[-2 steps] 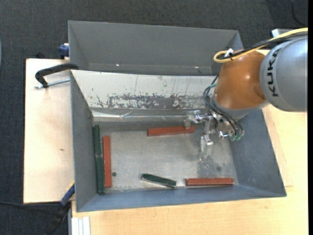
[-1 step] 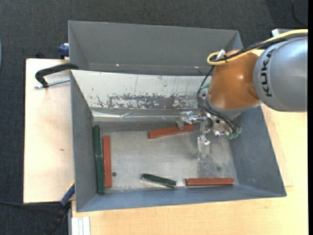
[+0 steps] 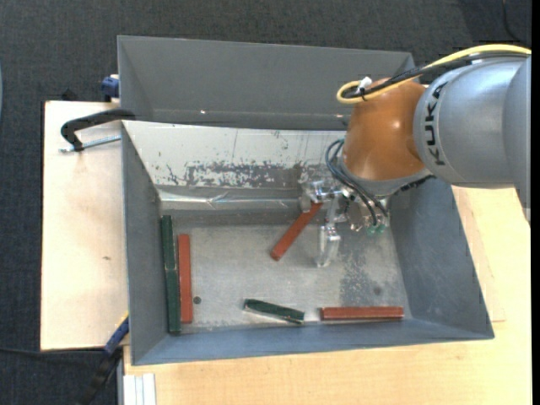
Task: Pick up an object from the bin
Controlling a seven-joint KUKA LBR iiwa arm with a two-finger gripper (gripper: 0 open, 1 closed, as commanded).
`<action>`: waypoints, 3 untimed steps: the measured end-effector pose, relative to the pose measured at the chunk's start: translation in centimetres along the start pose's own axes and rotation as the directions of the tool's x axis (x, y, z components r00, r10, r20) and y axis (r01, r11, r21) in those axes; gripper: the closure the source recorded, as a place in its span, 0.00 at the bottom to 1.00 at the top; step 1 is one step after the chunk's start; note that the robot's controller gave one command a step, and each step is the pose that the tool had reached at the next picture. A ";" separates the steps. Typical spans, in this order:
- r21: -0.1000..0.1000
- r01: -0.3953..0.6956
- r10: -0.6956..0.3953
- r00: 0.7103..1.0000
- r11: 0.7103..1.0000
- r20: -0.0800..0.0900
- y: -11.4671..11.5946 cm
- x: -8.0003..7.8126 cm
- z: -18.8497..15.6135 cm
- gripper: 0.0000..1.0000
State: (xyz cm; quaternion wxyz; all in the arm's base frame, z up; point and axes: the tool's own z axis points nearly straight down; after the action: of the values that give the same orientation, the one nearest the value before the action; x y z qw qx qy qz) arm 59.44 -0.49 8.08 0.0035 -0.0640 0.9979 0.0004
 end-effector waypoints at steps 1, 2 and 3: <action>-0.001 0.315 -0.315 0.949 0.949 -0.001 1.5 -0.6 -0.1 1.00; -0.002 0.315 -0.315 0.949 0.949 -0.001 1.5 -0.6 -0.1 1.00; -0.005 0.355 -0.355 0.935 0.935 -0.007 2.5 0.5 -5.2 1.00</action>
Offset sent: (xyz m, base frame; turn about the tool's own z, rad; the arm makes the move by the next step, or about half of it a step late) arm 0.0000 0.0000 0.0000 0.0000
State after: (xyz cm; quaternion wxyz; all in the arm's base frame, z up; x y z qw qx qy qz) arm 58.55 1.93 13.31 -0.0002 -0.2432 0.9700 0.0013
